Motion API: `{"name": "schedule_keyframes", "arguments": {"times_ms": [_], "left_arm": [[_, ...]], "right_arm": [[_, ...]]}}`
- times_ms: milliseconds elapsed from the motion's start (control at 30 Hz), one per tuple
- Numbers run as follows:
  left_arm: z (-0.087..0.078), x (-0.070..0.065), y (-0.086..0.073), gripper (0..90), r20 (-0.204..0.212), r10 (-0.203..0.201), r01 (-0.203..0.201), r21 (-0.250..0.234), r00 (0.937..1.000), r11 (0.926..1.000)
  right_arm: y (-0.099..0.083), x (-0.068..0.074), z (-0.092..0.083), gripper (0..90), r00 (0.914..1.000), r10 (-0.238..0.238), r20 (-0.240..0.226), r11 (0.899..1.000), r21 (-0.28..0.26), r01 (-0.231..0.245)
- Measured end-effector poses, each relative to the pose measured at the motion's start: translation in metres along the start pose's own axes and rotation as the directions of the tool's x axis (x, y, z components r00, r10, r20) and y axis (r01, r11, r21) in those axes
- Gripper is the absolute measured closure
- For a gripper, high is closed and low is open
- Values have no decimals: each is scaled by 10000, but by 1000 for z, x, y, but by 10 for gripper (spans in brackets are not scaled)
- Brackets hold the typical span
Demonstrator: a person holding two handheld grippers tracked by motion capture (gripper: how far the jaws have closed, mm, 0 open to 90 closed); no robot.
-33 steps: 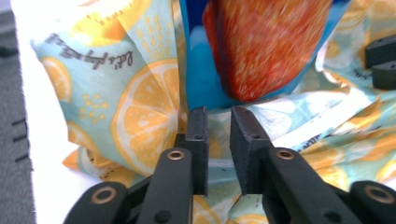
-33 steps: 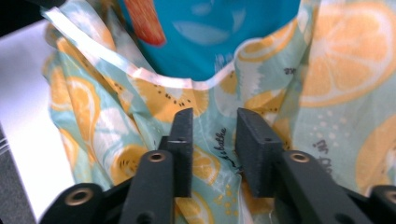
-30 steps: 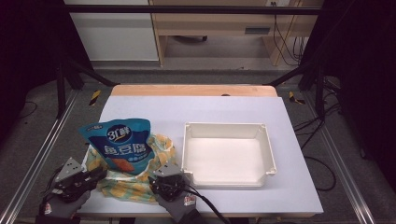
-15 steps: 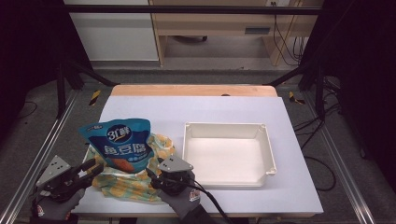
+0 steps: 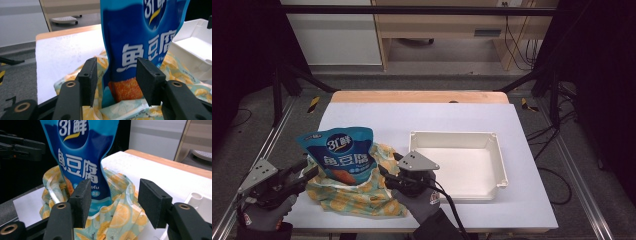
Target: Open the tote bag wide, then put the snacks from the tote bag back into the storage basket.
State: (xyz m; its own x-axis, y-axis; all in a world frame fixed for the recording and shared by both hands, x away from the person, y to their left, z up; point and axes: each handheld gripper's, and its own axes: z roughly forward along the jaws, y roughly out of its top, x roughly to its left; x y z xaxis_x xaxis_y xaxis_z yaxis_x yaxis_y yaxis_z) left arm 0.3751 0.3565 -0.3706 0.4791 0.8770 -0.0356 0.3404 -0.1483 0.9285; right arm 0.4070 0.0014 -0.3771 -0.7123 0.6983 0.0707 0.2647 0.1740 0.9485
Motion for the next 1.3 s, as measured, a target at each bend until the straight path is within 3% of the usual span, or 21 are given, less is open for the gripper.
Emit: {"name": "schedule_keyframes", "arguments": {"times_ms": [367,733,1000,1300], "left_arm": [[0,1,21,476,103,131,-128,-267,9999,9996],[-1,3,37,458,-99,114,-120,-616,9999,9980],[-1,9,46,454,-193,-135,118,-838,9997,9964],[4,10,52,448,-248,-90,69,-846,9997,9964]], "right_arm": [[20,-10,-7,428,10000,-35,-54,9996,-279,34],[39,-16,-8,427,10000,-50,-35,9983,-578,48],[49,-21,1,427,10000,94,-11,9981,-602,-94],[56,-23,15,429,10000,68,-22,9981,-610,-69]]}}
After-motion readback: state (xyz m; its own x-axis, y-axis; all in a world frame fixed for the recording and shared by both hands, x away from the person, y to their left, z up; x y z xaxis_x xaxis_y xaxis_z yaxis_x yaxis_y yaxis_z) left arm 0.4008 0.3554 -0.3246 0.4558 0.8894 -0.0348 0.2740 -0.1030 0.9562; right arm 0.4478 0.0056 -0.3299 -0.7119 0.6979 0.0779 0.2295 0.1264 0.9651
